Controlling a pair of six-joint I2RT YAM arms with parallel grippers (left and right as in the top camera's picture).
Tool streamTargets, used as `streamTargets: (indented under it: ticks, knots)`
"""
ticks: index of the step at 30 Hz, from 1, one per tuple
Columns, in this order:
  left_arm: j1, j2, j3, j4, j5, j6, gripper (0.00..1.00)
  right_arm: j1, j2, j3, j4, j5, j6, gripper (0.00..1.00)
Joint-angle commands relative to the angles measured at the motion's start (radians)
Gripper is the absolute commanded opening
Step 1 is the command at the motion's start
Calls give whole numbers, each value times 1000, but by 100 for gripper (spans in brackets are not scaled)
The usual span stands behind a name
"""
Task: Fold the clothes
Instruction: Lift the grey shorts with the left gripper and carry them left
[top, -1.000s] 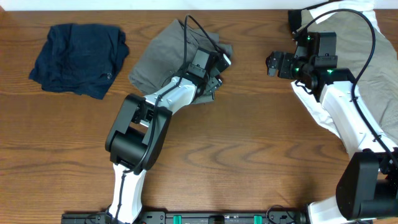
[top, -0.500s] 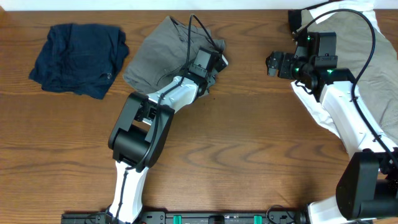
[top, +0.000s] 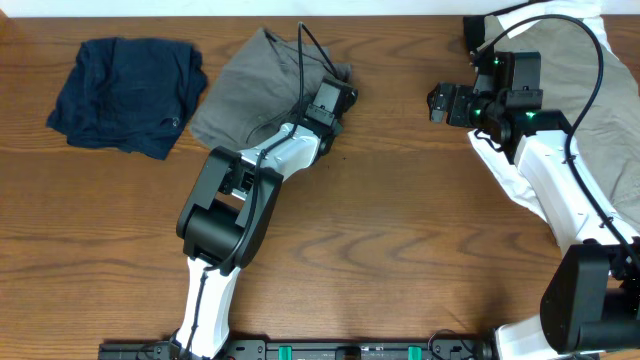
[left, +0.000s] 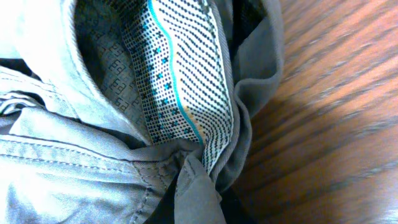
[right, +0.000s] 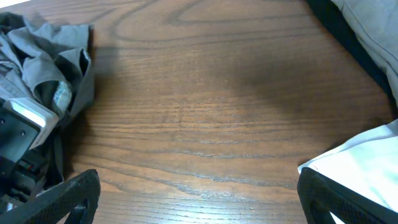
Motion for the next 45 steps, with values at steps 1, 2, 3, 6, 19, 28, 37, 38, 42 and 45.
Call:
streamTargets:
  ticks: [1, 2, 3, 6, 19, 28, 37, 38, 42, 45]
  knots:
    - [15, 61, -28, -53, -60, -81, 6, -6, 0, -2, -2, -9, -10, 99]
    - [15, 58, -22, -66, -60, -90, 6, -6, 0, -2, -2, -9, -10, 99]
    - [15, 53, -13, -83, -60, -106, 6, -6, 0, -2, -2, -9, -10, 99]
    - [15, 30, 14, -130, -59, -151, 6, -6, 0, -2, -2, -9, -10, 99]
    - [15, -209, 35, -282, 12, -299, 6, -6, 0, -2, -2, -9, -10, 99]
    - [22, -360, 35, -309, 12, -305, 6, -6, 0, -2, -5, -9, -10, 99]
    - [67, -403, 35, -319, 13, -344, 6, -6, 0, -2, -11, -10, -10, 99]
    - [70, -403, 35, -320, 18, -344, 6, -6, 0, -2, -13, -10, -10, 99]
    - [78, -406, 44, -290, 38, -344, 6, -6, 0, -2, -19, -10, -10, 99]
    - [84, -409, 77, -266, 38, -348, 6, -6, 0, -2, -20, -10, -10, 99]
